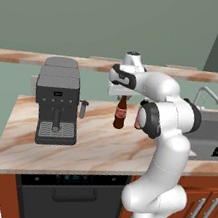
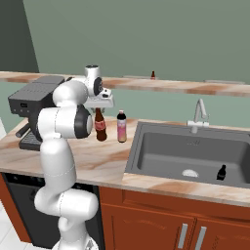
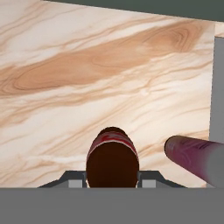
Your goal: Place the large bottle from the dining counter next to the other large bottle outside the sink, and place the small bottle from the dining counter next to the other small bottle inside the sink.
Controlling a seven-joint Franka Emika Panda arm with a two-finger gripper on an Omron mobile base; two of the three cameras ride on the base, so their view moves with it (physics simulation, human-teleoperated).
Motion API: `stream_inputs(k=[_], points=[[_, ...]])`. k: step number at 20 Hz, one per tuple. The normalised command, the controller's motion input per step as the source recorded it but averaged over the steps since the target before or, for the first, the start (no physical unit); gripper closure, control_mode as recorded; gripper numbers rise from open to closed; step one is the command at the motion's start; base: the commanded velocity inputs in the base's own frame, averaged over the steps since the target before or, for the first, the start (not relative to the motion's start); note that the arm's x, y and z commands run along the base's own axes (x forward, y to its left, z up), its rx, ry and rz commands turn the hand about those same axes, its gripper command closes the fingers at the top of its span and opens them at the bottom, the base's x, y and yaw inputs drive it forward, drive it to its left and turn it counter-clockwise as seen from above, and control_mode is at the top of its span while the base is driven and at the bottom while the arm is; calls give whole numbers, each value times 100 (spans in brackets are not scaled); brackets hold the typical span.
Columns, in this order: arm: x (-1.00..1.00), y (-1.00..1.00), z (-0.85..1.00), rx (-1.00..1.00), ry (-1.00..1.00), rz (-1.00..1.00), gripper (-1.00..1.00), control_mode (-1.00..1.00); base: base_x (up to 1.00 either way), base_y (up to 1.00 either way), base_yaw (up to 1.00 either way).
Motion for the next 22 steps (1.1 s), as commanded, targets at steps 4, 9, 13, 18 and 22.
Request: stream_inputs(k=[4,9,13,18,22], points=[[0,0,0,0,0,0,100,-100,0,0,0],[0,0,0,0,0,0,100,-100,0,0,0],[0,0,0,0,0,0,-100,-100,0,0,0],[0,0,0,0,0,0,-100,-100,0,0,0],[0,0,0,0,0,0,-100,-100,0,0,0]])
